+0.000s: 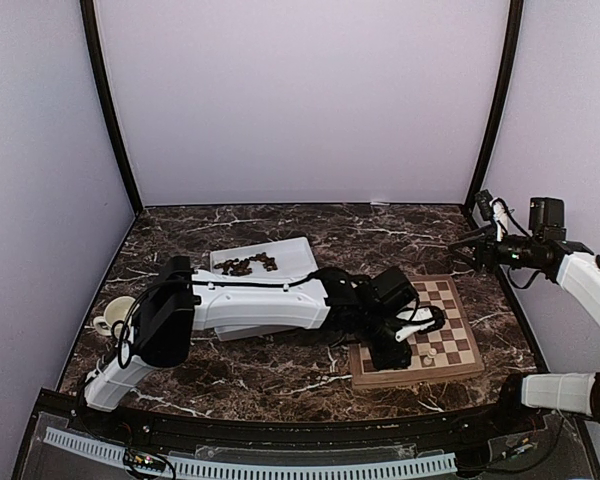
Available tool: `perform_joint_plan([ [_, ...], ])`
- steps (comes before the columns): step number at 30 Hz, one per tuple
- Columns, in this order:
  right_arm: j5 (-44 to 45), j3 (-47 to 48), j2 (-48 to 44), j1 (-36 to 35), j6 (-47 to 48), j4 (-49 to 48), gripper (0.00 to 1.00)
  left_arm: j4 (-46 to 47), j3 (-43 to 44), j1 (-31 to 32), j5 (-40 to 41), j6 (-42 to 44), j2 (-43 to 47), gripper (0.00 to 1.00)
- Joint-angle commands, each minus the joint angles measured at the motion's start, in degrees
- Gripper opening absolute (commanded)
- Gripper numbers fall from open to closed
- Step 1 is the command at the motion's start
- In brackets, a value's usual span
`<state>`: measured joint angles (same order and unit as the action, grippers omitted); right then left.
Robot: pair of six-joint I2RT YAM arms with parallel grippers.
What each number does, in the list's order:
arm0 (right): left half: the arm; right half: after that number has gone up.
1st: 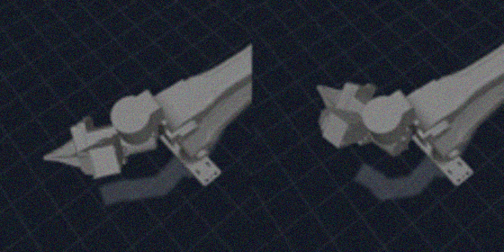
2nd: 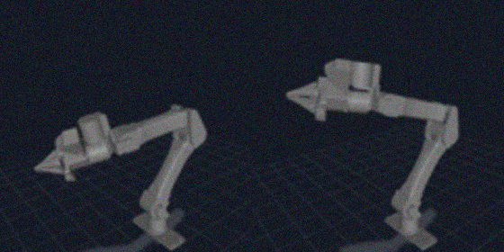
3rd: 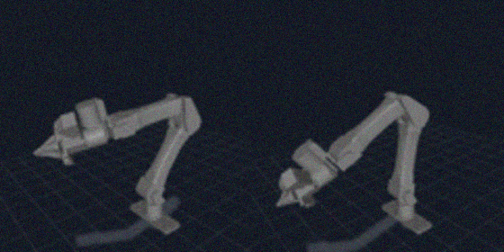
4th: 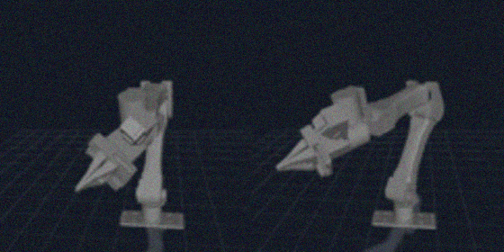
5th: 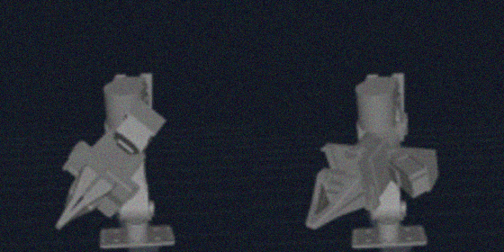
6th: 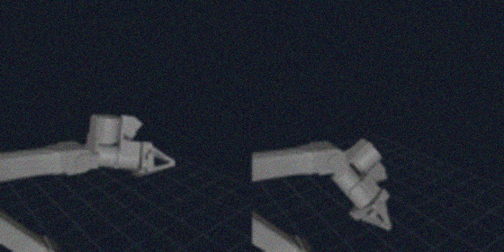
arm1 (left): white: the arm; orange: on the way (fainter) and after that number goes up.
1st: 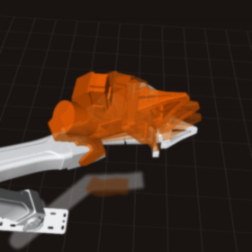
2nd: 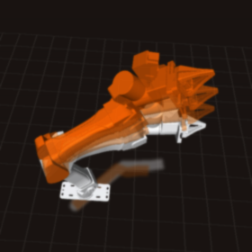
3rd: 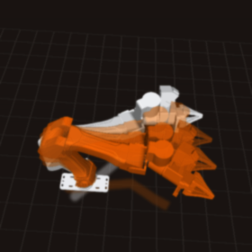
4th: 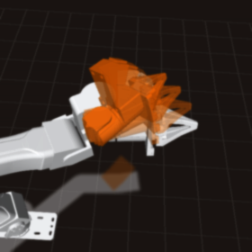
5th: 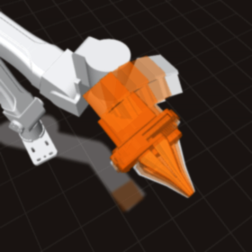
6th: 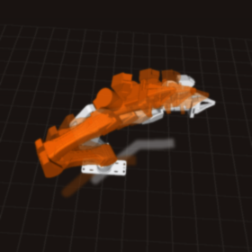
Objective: Set up the chess pieces on the board
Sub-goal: Place the bishop on c1, then pick up the pawn from the storage box.
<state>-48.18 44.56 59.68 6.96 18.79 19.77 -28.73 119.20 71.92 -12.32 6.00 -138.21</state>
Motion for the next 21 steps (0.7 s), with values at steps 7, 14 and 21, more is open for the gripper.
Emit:
perform_joint_plan([
  [7, -1.3, 0.4, 0.2, 0.2, 0.5, -0.3, 0.54, -3.5, 6.3, 0.4, 3.2, 0.0, 5.2, 0.46],
  [14, -1.5, 0.5, 0.9, 0.2, 0.6, -0.3, 0.54, -7.3, 4.4, -1.7, 10.5, 0.5, 15.8, 0.51],
  [21, -1.1, 0.7, 1.5, 0.2, 1.2, 0.2, 0.54, -8.2, -10.8, -12.8, 22.2, -10.5, 23.2, 0.48],
])
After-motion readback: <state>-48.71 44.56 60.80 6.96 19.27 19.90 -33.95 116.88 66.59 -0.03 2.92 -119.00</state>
